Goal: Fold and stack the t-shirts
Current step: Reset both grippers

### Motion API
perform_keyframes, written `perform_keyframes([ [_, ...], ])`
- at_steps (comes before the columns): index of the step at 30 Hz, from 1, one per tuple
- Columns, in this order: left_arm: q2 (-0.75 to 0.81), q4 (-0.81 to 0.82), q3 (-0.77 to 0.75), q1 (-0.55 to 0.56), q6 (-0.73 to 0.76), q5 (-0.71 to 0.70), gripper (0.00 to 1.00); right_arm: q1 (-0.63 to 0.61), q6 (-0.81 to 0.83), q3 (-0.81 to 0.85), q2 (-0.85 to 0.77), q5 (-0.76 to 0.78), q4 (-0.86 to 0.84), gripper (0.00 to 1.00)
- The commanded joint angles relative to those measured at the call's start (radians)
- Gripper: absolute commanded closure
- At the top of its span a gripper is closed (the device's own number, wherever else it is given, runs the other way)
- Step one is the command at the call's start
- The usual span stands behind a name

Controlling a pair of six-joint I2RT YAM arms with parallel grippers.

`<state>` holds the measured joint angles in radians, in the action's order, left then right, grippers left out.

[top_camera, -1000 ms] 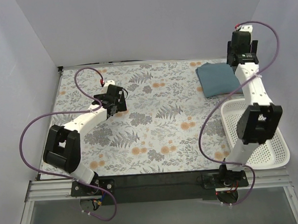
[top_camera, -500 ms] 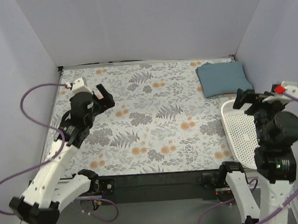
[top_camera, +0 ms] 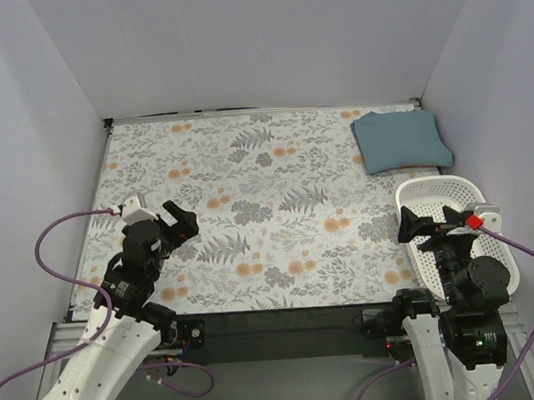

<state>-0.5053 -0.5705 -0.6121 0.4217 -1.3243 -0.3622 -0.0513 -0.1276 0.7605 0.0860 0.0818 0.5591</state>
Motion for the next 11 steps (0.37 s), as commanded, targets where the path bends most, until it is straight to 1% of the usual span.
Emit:
perform_keyframes([
  [1, 0.054, 0.072, 0.038, -0.003, -0.003, -0.031, 0.02, -0.015, -0.003, -0.007, -0.006, 0.009, -0.034, 0.02],
  [5, 0.06, 0.107, 0.071, -0.003, 0.022, -0.006, 0.02, -0.025, -0.007, -0.013, -0.012, 0.016, -0.036, 0.02],
  [11, 0.01, 0.12, 0.061, -0.003, 0.039, 0.017, 0.02, -0.025, -0.006, -0.013, -0.014, 0.016, -0.037, 0.02],
])
